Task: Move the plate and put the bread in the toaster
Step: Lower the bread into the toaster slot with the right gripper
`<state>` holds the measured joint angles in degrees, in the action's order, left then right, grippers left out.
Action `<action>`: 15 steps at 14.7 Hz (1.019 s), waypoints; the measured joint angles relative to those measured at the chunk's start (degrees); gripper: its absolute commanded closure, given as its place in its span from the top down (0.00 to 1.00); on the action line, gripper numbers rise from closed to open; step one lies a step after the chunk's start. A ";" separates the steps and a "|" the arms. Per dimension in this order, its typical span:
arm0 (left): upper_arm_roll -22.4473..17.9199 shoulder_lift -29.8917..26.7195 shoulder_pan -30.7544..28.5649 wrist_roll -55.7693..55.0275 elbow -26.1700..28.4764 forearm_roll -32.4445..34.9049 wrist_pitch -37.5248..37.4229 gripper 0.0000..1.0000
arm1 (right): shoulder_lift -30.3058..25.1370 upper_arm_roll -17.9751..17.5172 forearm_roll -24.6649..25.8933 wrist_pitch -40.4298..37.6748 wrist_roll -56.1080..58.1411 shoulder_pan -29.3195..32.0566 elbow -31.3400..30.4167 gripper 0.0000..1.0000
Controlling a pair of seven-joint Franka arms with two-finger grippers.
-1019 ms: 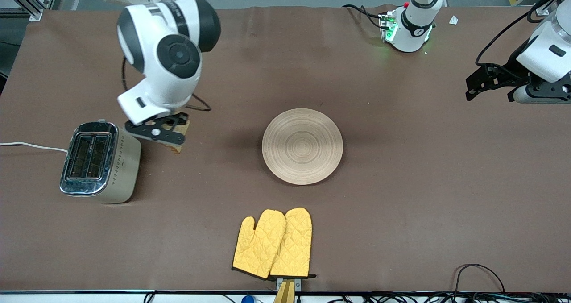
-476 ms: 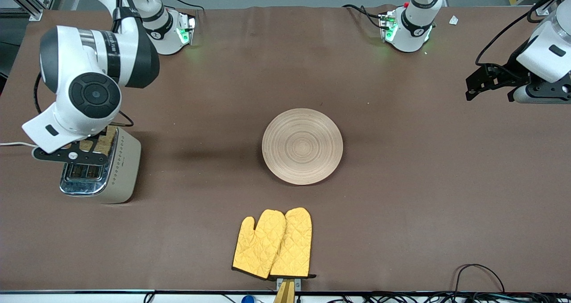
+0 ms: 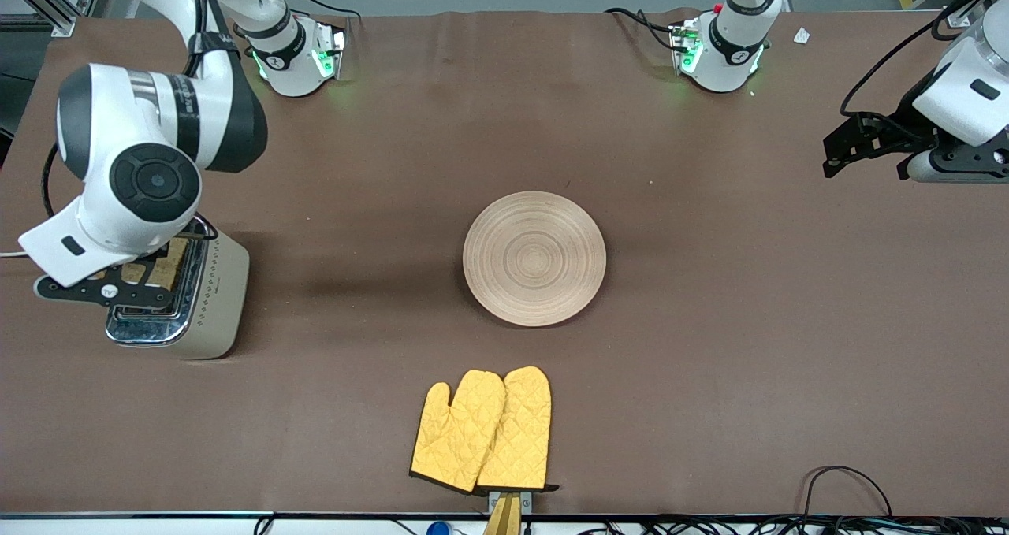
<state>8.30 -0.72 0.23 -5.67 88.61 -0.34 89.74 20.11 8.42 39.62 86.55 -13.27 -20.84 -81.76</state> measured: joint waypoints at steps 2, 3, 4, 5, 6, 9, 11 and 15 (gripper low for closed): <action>0.00 0.00 0.00 0.00 0.00 0.00 0.00 1.00 | 1.16 0.00 0.13 1.92 0.30 0.54 -0.12 0.00; 0.00 0.00 0.00 0.00 0.00 0.00 0.00 1.00 | 1.61 0.00 0.42 3.05 0.34 0.58 -0.53 0.00; 0.00 0.00 0.00 0.00 0.00 0.00 0.00 1.00 | 1.95 0.00 1.00 4.20 0.34 0.59 -1.12 0.00; 0.00 0.00 0.00 0.00 0.00 0.00 0.00 1.00 | 2.17 0.01 1.38 5.02 0.34 0.66 -1.71 0.00; 0.00 0.00 0.00 0.00 0.00 0.00 0.00 1.00 | 2.32 0.02 1.63 5.42 0.34 0.80 -2.09 0.00; 0.00 0.00 0.00 0.00 0.00 0.00 0.00 1.00 | 2.42 0.07 1.99 6.39 0.34 1.39 -3.31 0.00; 0.00 0.00 0.00 0.00 0.00 0.00 0.00 1.00 | 2.42 0.08 2.04 6.74 0.36 1.92 -4.26 0.00; 0.01 0.00 0.02 0.00 0.00 0.00 0.00 1.00 | 2.42 0.03 2.06 6.78 0.38 2.11 -5.36 0.00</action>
<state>8.31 -0.72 0.25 -5.67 88.61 -0.34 89.74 22.52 8.45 41.68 93.33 -12.89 -18.73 -87.12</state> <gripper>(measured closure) 0.000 0.987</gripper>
